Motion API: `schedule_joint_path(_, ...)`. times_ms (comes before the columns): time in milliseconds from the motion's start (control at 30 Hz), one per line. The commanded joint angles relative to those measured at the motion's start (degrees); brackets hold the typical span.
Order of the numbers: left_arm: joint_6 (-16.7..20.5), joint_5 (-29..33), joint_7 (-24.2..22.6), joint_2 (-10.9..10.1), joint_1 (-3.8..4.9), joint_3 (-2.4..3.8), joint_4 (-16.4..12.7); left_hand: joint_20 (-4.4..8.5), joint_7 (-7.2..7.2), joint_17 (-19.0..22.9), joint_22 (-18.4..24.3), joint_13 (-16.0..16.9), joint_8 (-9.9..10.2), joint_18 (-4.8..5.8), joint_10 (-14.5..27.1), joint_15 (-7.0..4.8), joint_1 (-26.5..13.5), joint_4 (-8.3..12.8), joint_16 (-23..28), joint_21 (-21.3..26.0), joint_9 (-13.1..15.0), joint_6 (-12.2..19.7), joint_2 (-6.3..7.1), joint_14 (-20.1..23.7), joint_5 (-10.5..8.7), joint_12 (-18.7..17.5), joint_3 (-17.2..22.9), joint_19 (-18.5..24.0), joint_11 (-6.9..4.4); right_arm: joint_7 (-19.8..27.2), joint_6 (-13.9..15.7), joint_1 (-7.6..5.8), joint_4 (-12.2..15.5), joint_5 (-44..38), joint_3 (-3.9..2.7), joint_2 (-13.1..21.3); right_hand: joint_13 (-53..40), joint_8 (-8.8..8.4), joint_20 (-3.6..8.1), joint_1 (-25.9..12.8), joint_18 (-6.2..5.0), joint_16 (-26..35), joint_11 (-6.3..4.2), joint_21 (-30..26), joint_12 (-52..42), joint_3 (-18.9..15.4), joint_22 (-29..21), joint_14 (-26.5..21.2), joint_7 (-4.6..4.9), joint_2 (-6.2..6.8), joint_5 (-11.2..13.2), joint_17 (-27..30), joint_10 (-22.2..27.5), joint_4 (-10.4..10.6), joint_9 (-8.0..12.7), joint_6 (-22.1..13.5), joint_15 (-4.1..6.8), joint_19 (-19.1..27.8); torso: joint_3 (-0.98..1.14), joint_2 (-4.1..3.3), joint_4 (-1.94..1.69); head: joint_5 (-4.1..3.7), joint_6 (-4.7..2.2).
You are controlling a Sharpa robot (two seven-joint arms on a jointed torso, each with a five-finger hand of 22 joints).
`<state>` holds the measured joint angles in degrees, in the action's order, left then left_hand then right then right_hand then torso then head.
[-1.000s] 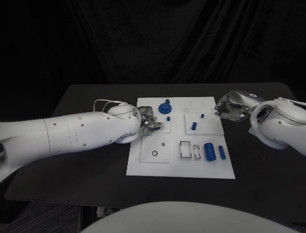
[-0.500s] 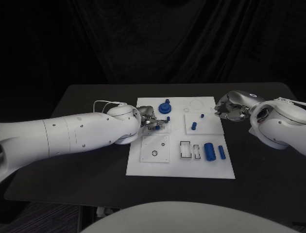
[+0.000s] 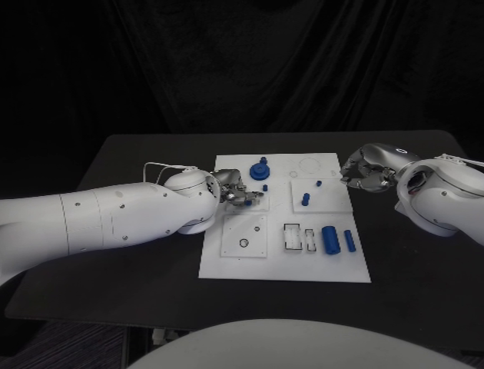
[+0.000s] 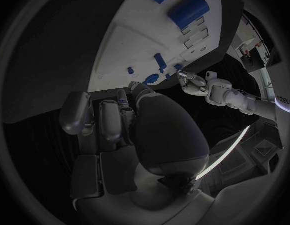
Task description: Assemble the parts on the task board
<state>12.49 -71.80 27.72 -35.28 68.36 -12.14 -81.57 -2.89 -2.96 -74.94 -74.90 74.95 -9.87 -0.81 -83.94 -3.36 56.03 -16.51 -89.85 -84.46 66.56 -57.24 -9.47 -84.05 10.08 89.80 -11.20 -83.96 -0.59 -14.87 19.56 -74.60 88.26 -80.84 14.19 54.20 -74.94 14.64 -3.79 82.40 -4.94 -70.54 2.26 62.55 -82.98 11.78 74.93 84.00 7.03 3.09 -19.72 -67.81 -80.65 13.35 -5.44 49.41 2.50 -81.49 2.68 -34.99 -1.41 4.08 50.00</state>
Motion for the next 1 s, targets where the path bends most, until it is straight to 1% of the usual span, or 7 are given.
schedule_joint_path(33,0.04,-3.7,2.99,-0.29,0.23,0.13,-1.03,0.28,-0.01,-15.06,-13.34,15.05,-0.21,-0.53,-6.06,-0.53,1.23,0.03,-0.15,-0.17,0.12,-0.02,-0.03,-5.95,0.81,0.2,-0.6,-3.22,-0.45,-0.8,-0.09,0.13,0.1,-0.17,-0.03,0.05,-2.94,0.39,-0.03,-0.09,-0.91,0.27,-0.08,-0.36,0.2,0.44,2.92,1.32,0.12,-0.2,-0.39,0.07,0.4,0.03,0.07,0.43,-0.31,0.39,-0.05,0.0,0.02,0.12,0.0)
schedule_joint_path(133,-1.08,-4.1,3.53,-0.57,0.86,0.18,-1.52,0.31,-0.05,-15.06,-13.3,15.05,-0.08,-0.55,-6.06,-0.53,2.57,0.08,-0.15,-0.05,0.22,0.39,-0.17,-5.95,1.62,0.2,-0.73,-3.17,-0.44,-0.82,-0.04,0.13,0.05,-0.17,-0.03,-0.01,-2.94,0.39,-0.03,-0.09,-0.91,0.27,-0.08,-0.36,0.2,0.44,2.92,1.32,0.12,-0.2,-0.39,0.07,0.4,0.03,0.07,0.43,-0.31,0.39,-0.09,-0.02,0.06,0.18,0.0)
schedule_joint_path(300,-3.38,-4.38,4.08,-0.81,2.0,0.22,-1.95,0.3,-0.12,-15.06,-13.28,15.05,0.02,-0.57,-6.06,-0.5,3.37,0.14,-0.15,0.02,0.35,0.8,-0.25,-5.95,1.75,0.2,-0.76,-3.13,-0.38,-0.82,0.05,0.12,-0.02,-0.17,-0.03,-0.02,-2.95,0.39,-0.03,-0.12,-0.91,0.27,-0.08,-0.39,0.19,0.43,2.91,1.31,0.12,-0.17,-0.4,0.06,0.4,0.04,0.08,0.44,-0.31,0.39,-0.15,-0.09,0.0,0.12,0.0)
schedule_joint_path(433,-5.96,-4.47,4.51,-0.84,2.7,0.23,-1.95,0.27,-0.18,-15.06,-13.25,15.05,0.04,-0.58,-6.06,-0.46,4.25,0.24,-0.15,0.1,0.55,1.15,-0.29,-5.95,1.64,0.2,-0.78,-3.09,-0.34,-0.79,0.11,0.12,-0.11,-0.17,-0.03,-0.09,-2.95,0.39,-0.03,-0.12,-0.91,0.27,-0.08,-0.39,0.19,0.43,2.91,1.31,0.12,-0.17,-0.4,0.06,0.4,0.04,0.08,0.44,-0.31,0.39,0.05,0.05,0.07,0.16,0.0)
schedule_joint_path(600,-9.6,-2.8,4.95,-0.46,3.01,0.24,-1.59,0.24,-0.15,-15.06,-13.19,15.05,-0.16,-0.63,-6.06,-0.43,6.13,0.55,-0.15,0.3,0.99,1.3,-0.45,-5.95,2.44,0.2,-0.53,-2.99,-0.32,-0.74,0.14,0.12,-0.21,-0.17,-0.03,-0.22,-2.95,0.39,-0.03,-0.12,-0.91,0.27,-0.08,-0.39,0.19,0.43,2.91,1.31,0.12,-0.17,-0.4,0.06,0.4,0.04,0.08,0.44,-0.31,0.39,0.12,0.03,0.16,0.19,0.0)
schedule_joint_path(733,-12.23,-0.97,4.72,0.12,3.1,0.24,-1.0,0.21,-0.16,-15.06,-13.15,15.05,-0.12,-0.66,-6.06,-0.41,7.68,0.77,-0.15,0.45,1.14,1.47,-0.4,-5.95,3.1,0.2,-0.3,-2.9,-0.31,-0.71,0.14,0.12,-0.28,-0.17,-0.03,-0.32,-2.95,0.39,-0.03,-0.12,-0.91,0.27,-0.08,-0.39,0.19,0.43,2.91,1.31,0.12,-0.17,-0.4,0.06,0.4,0.04,0.08,0.44,-0.31,0.39,0.02,-0.07,0.03,0.05,0.0)
schedule_joint_path(1000,-13.94,1.96,3.7,1.29,3.14,0.24,0.53,0.16,-0.26,-15.06,-13.1,15.05,0.17,-0.7,-6.06,-0.35,8.91,0.94,-0.15,0.62,1.02,1.81,-0.1,-5.95,3.71,0.2,-0.22,-2.8,-0.23,-0.71,0.1,0.12,-0.36,-0.17,-0.03,-0.4,-2.96,0.42,-0.03,-0.15,-0.91,0.26,-0.08,-0.4,0.18,0.45,2.91,1.32,0.11,-0.12,-0.42,0.06,0.39,0.05,0.09,0.49,-0.31,0.38,-0.01,-0.01,0.04,0.09,0.0)
